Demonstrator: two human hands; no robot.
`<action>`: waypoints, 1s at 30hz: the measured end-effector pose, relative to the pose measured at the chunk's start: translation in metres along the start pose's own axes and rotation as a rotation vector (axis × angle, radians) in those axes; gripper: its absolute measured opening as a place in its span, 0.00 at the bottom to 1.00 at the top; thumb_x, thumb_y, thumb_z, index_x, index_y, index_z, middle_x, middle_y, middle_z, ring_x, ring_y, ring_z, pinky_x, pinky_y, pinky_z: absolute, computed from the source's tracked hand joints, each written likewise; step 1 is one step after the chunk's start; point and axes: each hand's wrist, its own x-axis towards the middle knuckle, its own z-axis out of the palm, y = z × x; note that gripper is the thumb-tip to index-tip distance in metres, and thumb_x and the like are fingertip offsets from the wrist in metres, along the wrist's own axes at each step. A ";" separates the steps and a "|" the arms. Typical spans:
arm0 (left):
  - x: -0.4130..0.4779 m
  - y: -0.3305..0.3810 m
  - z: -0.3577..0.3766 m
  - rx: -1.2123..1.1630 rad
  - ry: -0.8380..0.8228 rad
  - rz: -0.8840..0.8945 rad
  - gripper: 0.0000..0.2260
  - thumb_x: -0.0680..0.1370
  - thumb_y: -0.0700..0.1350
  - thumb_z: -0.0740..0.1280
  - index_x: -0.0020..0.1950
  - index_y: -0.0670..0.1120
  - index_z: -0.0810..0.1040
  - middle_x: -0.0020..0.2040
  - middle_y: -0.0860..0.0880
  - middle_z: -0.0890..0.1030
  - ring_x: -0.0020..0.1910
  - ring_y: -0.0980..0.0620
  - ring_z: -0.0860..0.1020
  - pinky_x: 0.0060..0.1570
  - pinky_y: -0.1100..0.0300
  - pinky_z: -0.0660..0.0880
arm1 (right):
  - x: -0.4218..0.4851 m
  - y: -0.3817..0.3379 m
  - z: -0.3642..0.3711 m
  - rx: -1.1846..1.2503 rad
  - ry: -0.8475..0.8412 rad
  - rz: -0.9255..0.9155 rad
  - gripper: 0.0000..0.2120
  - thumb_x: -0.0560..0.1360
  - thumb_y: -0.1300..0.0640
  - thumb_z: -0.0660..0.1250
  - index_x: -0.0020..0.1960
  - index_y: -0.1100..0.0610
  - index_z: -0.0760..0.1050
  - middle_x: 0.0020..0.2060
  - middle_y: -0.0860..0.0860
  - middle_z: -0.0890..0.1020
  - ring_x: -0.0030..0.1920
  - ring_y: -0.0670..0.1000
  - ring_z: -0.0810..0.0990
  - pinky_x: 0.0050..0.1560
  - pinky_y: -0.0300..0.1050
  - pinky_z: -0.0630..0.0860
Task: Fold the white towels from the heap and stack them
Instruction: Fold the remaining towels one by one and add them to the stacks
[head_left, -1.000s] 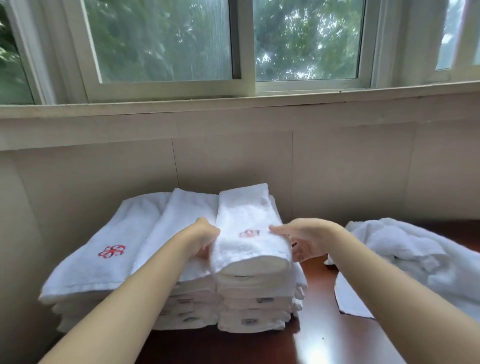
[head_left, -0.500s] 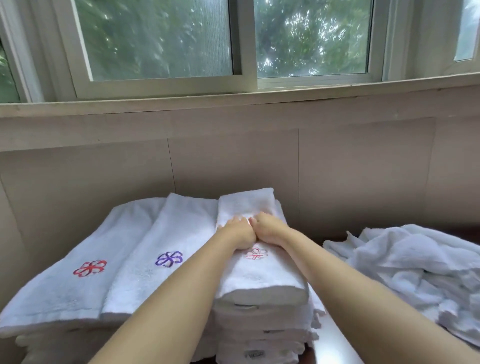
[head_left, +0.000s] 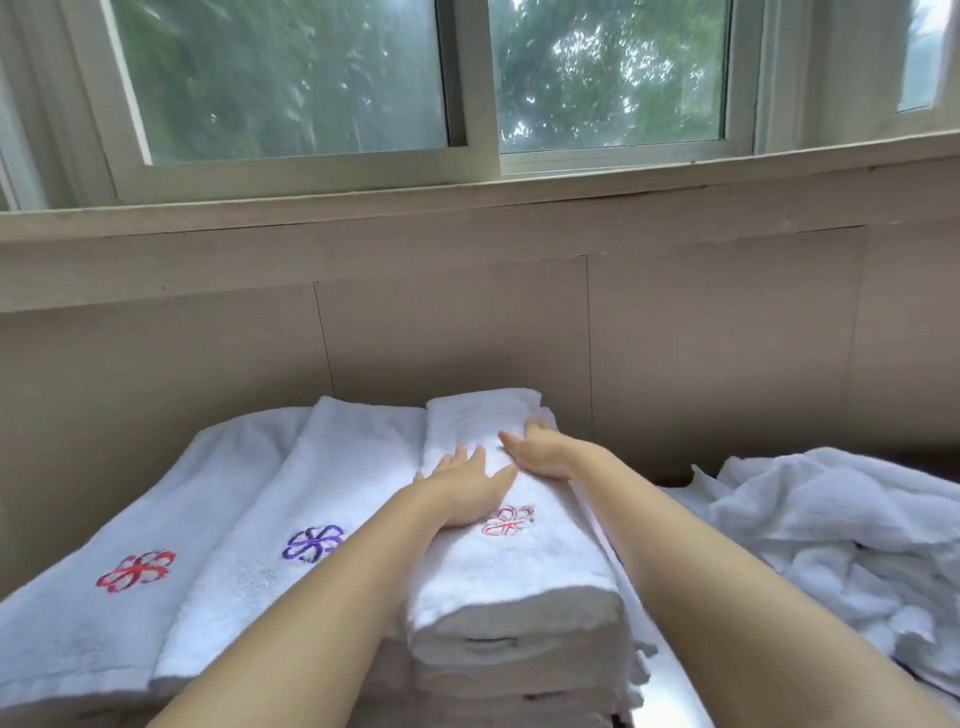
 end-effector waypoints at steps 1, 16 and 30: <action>-0.014 0.003 -0.001 -0.003 -0.018 -0.001 0.31 0.81 0.62 0.45 0.79 0.49 0.43 0.79 0.47 0.42 0.78 0.49 0.42 0.74 0.44 0.43 | -0.016 0.008 -0.002 0.003 -0.027 -0.004 0.35 0.81 0.40 0.46 0.78 0.60 0.41 0.77 0.56 0.45 0.77 0.56 0.45 0.76 0.53 0.46; -0.170 0.150 0.125 0.242 0.306 0.428 0.22 0.81 0.51 0.55 0.73 0.45 0.61 0.76 0.43 0.58 0.76 0.48 0.55 0.73 0.49 0.51 | -0.273 0.234 -0.020 -0.158 -0.027 0.270 0.17 0.80 0.47 0.56 0.62 0.57 0.72 0.65 0.56 0.74 0.64 0.55 0.72 0.60 0.45 0.67; -0.052 0.273 0.184 -0.081 0.195 0.317 0.20 0.80 0.48 0.58 0.72 0.45 0.62 0.68 0.45 0.68 0.64 0.44 0.70 0.58 0.52 0.70 | -0.219 0.310 -0.065 -0.350 0.556 0.238 0.28 0.79 0.57 0.57 0.77 0.52 0.52 0.71 0.55 0.64 0.64 0.59 0.68 0.63 0.51 0.65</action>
